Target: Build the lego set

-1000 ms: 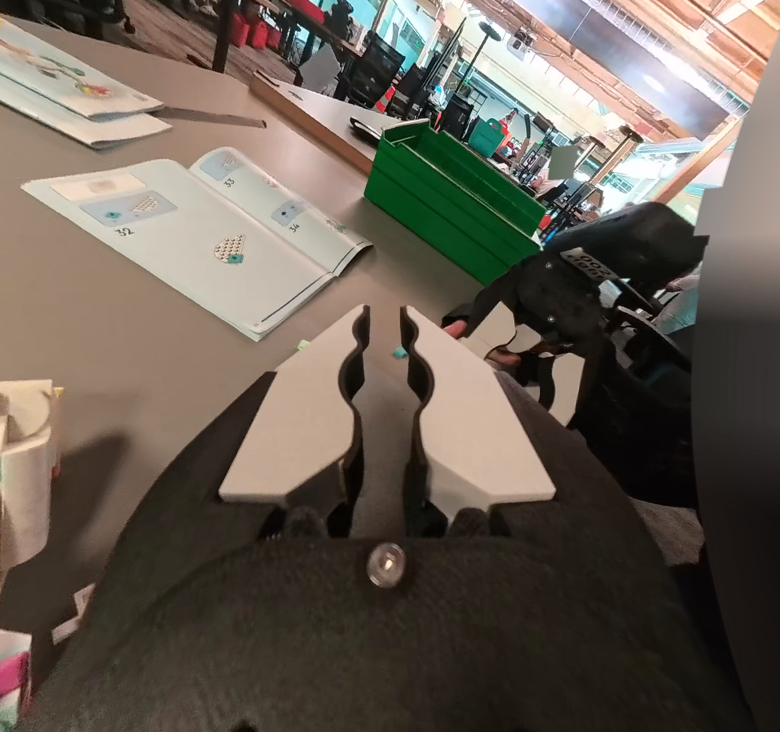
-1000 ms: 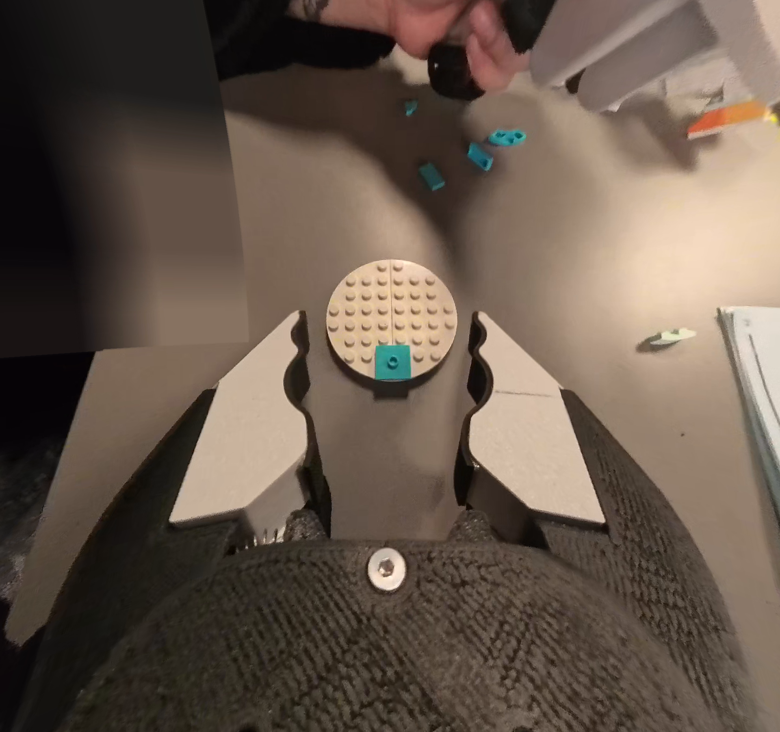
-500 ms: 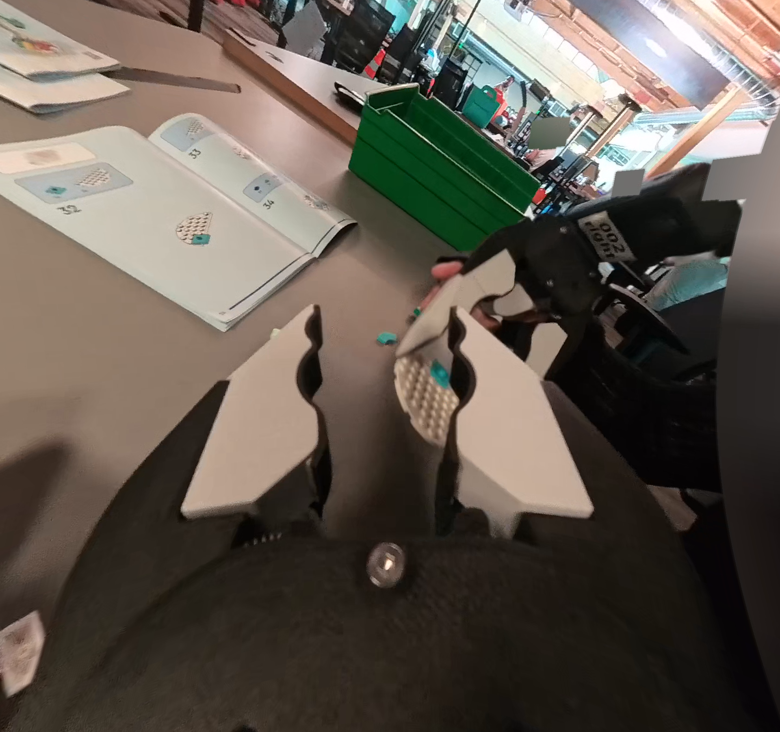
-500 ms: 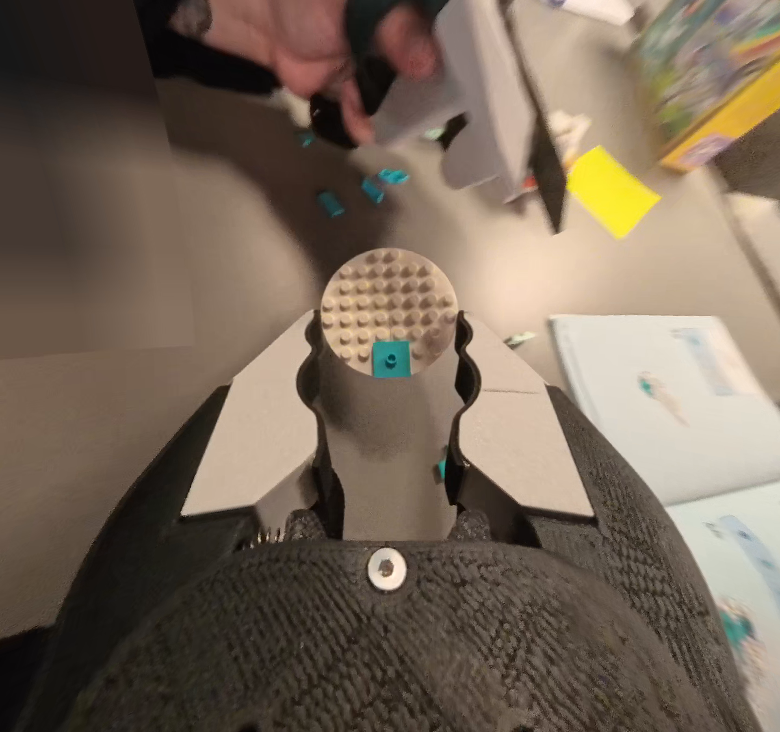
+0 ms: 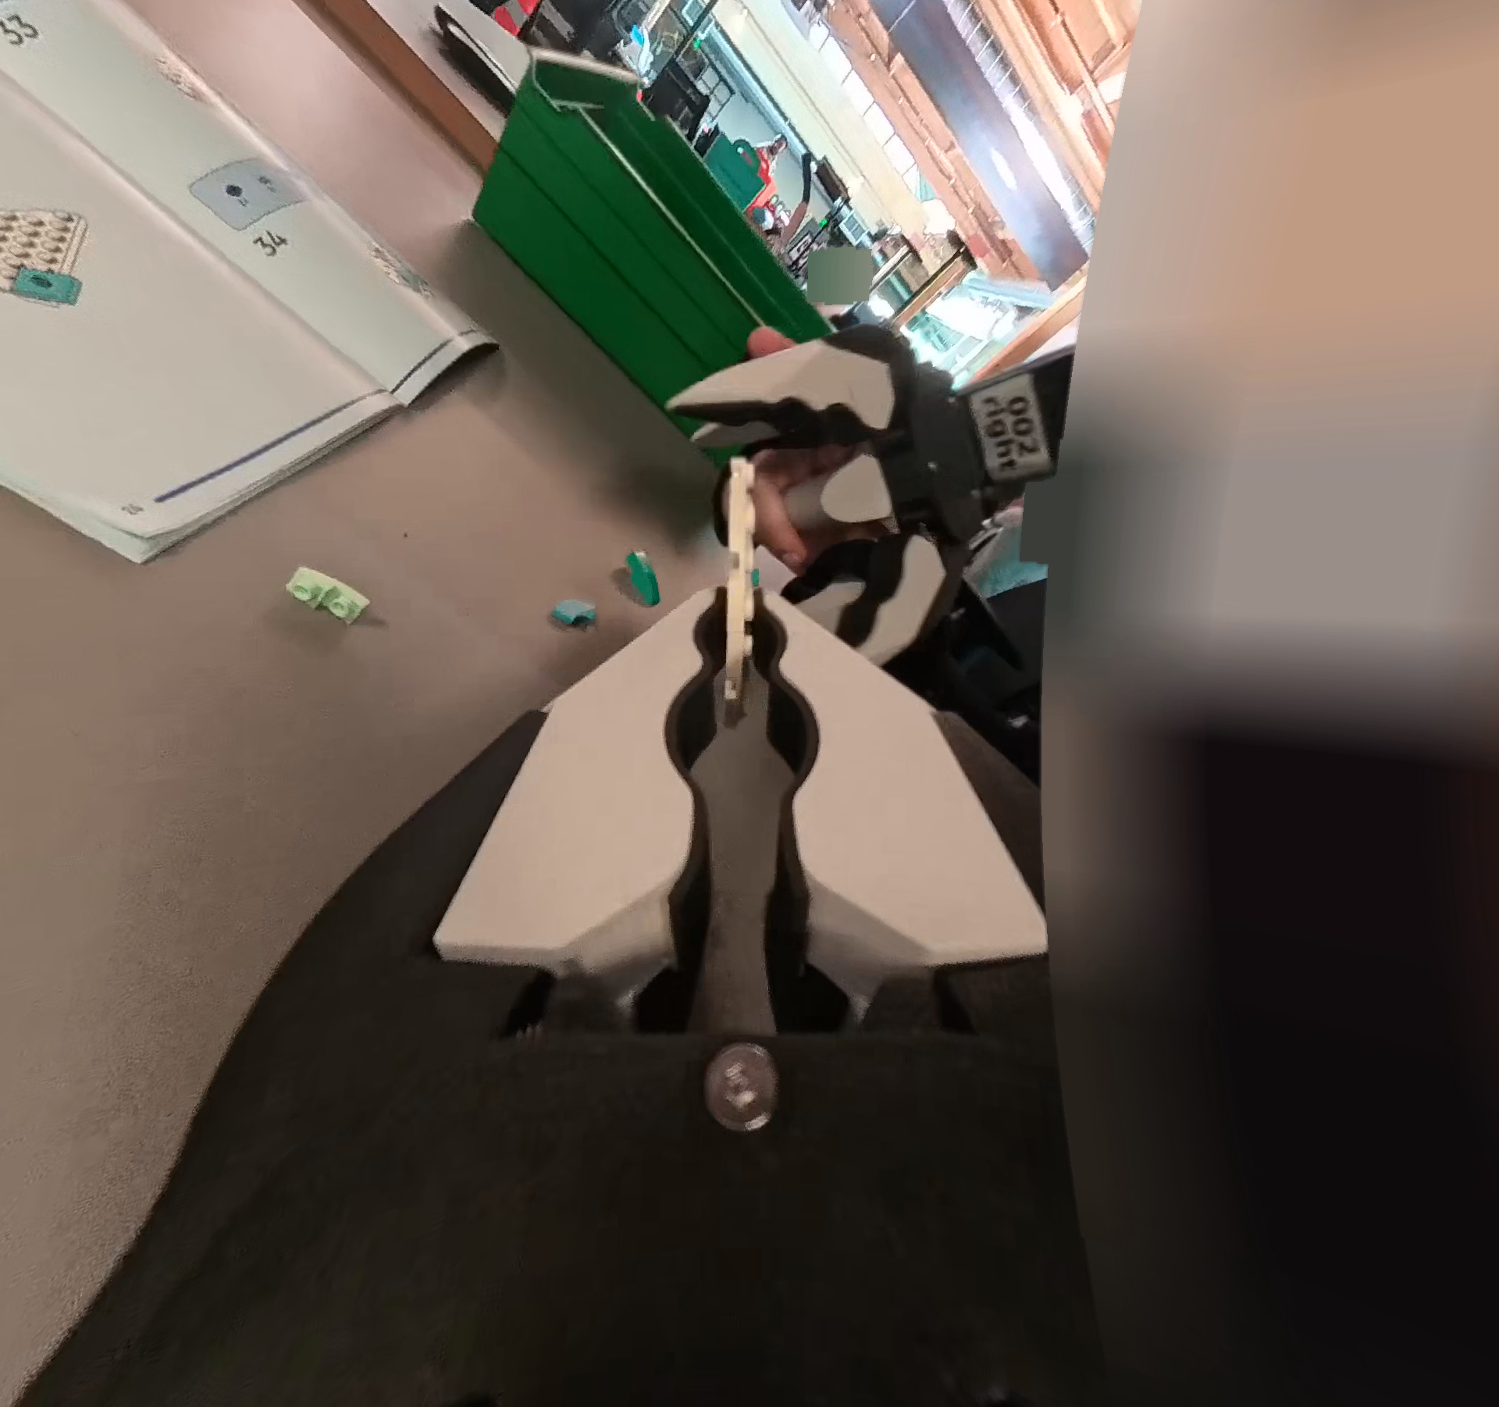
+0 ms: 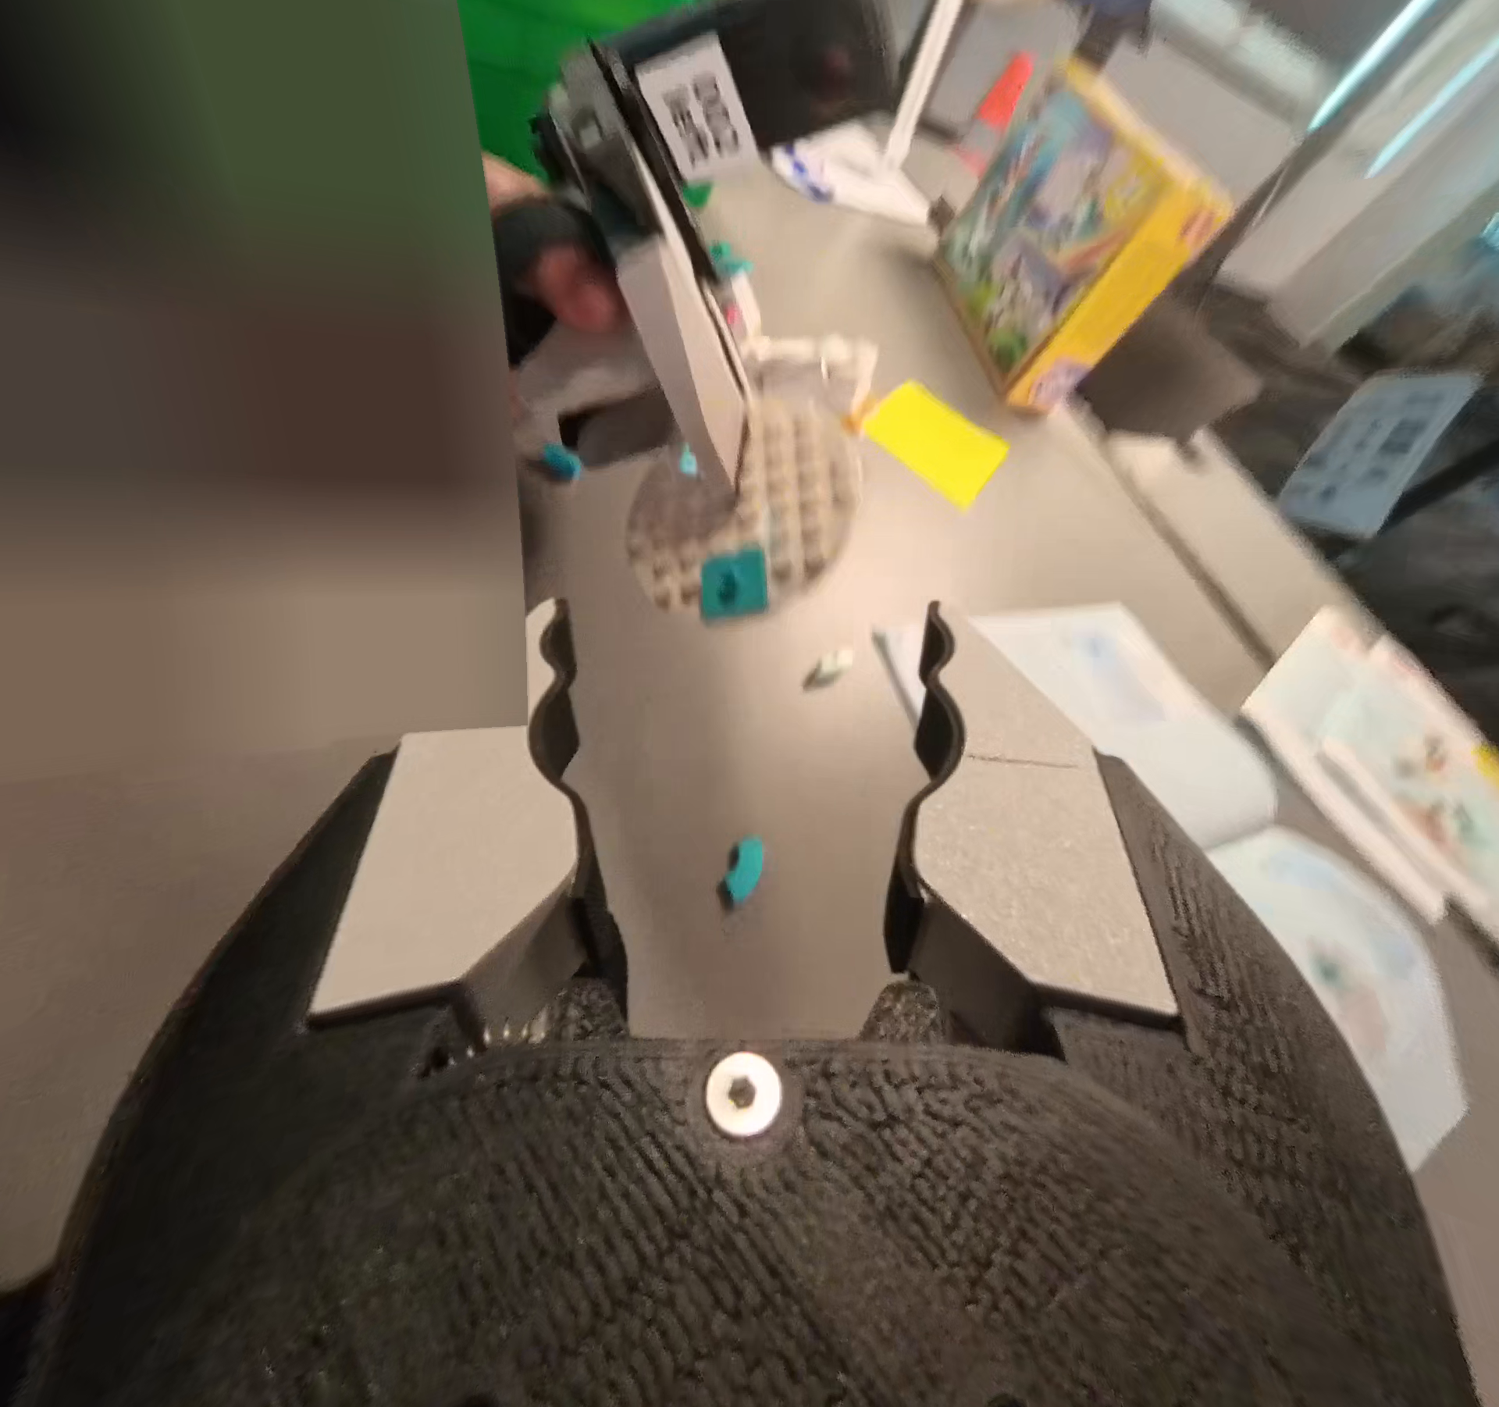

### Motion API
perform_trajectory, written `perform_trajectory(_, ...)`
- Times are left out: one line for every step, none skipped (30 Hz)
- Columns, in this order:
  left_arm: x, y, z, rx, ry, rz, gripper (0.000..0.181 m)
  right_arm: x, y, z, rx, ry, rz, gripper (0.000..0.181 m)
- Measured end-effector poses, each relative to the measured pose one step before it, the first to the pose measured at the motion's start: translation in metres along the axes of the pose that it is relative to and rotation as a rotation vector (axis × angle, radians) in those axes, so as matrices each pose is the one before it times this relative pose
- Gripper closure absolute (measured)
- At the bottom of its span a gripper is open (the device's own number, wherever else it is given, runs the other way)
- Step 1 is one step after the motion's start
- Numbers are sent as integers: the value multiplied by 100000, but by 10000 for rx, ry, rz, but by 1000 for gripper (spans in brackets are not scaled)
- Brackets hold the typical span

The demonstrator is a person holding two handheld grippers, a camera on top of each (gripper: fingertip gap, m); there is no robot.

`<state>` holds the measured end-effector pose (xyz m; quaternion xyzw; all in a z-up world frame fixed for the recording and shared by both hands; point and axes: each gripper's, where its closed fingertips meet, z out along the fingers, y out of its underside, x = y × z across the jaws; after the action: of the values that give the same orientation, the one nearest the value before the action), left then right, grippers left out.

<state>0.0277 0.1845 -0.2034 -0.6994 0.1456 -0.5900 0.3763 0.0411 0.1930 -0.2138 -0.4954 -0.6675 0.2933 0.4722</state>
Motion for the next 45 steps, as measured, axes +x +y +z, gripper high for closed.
perform_trajectory(-72,-181,-219,52,41,-233,177,122,1548,-262,-701,-287,610,108)
perform_trajectory(-321,-42,-193,-35,-129,-197,177,42,1815,-86,-848,-316,602,120)
perform_trajectory(-385,97,-142,-105,-152,-165,177,47,1711,86,-790,-251,477,127)
perform_trajectory(-418,183,-83,-139,-158,-254,177,108,1384,203,-619,-125,334,131)
perform_trajectory(-355,160,-50,-85,-90,-286,177,130,991,202,-470,-43,212,134)
perform_trajectory(-258,147,-12,-47,-17,-275,177,-3,525,167,-278,-80,154,137)
perform_trajectory(-271,175,36,-61,-26,-265,177,-98,196,135,-127,-107,152,140)
perform_trajectory(-199,192,68,-80,7,-208,177,-17,88,120,-85,-27,121,144)
perform_trajectory(-131,166,96,-71,11,-182,177,-6,82,88,-105,3,70,145)
perform_trajectory(-88,213,109,-103,18,-152,177,-15,-56,4,-11,13,37,149)
perform_trajectory(-41,198,94,-106,28,-116,177,21,18,20,-40,31,17,151)
perform_trajectory(-57,175,88,-95,9,-104,177,-29,0,23,-16,-10,20,155)
perform_trajectory(-55,173,64,-97,9,-97,177,-111,-27,48,9,-73,27,160)
perform_trajectory(-66,60,40,-30,-3,-100,177,-129,-36,62,19,-80,22,165)
perform_trajectory(-128,-9,-5,16,-35,-110,177,-70,-31,59,15,-30,-3,170)
perform_trajectory(-109,29,-4,-24,-15,-120,177,-119,-20,30,-4,-47,-52,175)
perform_trajectory(-119,119,16,-85,-7,-151,177,-22,-12,-2,-10,24,-77,175)
perform_trajectory(-25,150,45,-112,50,-147,177,-43,-13,-3,-11,10,-89,175)
perform_trajectory(-27,43,31,-25,38,-124,177,-96,-72,-12,27,-29,-89,175)
perform_trajectory(-35,-28,2,14,3,-77,177,-121,-227,-49,117,-31,-96,175)
perform_trajectory(-31,9,0,-9,1,-51,177,-146,-401,-125,204,-42,-105,175)
perform_trajectory(-27,19,6,-19,3,-67,177,-197,-597,-190,313,-54,-155,175)
perform_trajectory(-37,-7,12,1,3,-69,177,-293,-725,-226,390,-93,-199,175)
perform_trajectory(-57,-17,14,18,-12,-94,177,-315,-748,-222,392,-91,-195,175)
perform_trajectory(-128,-124,11,86,-70,-172,177,-293,-711,-185,357,-81,-207,175)
perform_trajectory(-265,-244,11,180,-151,-287,177,-288,-659,-132,330,-60,-248,175)
perform_trajectory(-159,-135,0,91,-86,-254,177,-241,-549,-64,268,-34,-229,175)
perform_trajectory(-96,27,5,-37,-52,-169,177,-96,-393,-6,164,19,-142,175)
perform_trajectory(-89,7,2,-22,-65,-131,177,-16,-236,55,93,45,-105,175)
perform_trajectory(-37,-16,6,5,-34,-79,177,18,-174,101,59,66,-108,175)
perform_trajectory(27,-13,17,11,9,-17,177,69,-94,132,22,92,-88,175)
perform_trajectory(22,31,12,-25,10,10,177,104,-110,157,24,110,-83,175)
perform_trajectory(-16,38,13,-32,-4,4,177,92,-177,155,59,117,-108,175)
perform_trajectory(-41,0,18,2,-6,5,177,14,-249,152,93,87,-138,175)
perform_trajectory(-52,8,8,-8,-7,-15,177,-61,-289,150,100,38,-115,175)
perform_trajectory(-3,60,35,-47,25,-23,177,-104,-256,166,77,-3,-90,175)
perform_trajectory(52,151,68,-107,77,-24,177,-136,-215,167,44,-18,-98,175)
perform_trajectory(68,189,100,-127,97,-53,177,-190,-139,185,-2,-64,-82,175)
perform_trajectory(96,168,139,-93,116,-72,177,-218,-76,210,-36,-89,-49,175)
perform_trajectory(101,181,152,-84,130,-85,177,-216,-16,220,-67,-93,-48,175)
perform_trajectory(82,227,168,-118,121,-89,177,-208,10,203,-75,-92,-62,175)
perform_trajectory(-186,286,200,-143,-41,-60,177,-202,-10,172,-49,-89,-59,175)
perform_trajectory(-274,274,202,-144,-101,-55,177,-211,-12,153,-44,-102,-45,175)
perform_trajectory(191,96,139,-56,120,-7,177,-116,49,113,-77,-45,-43,175)
perform_trajectory(-61,99,59,-45,-52,26,177,-115,145,77,-127,-38,-72,175)
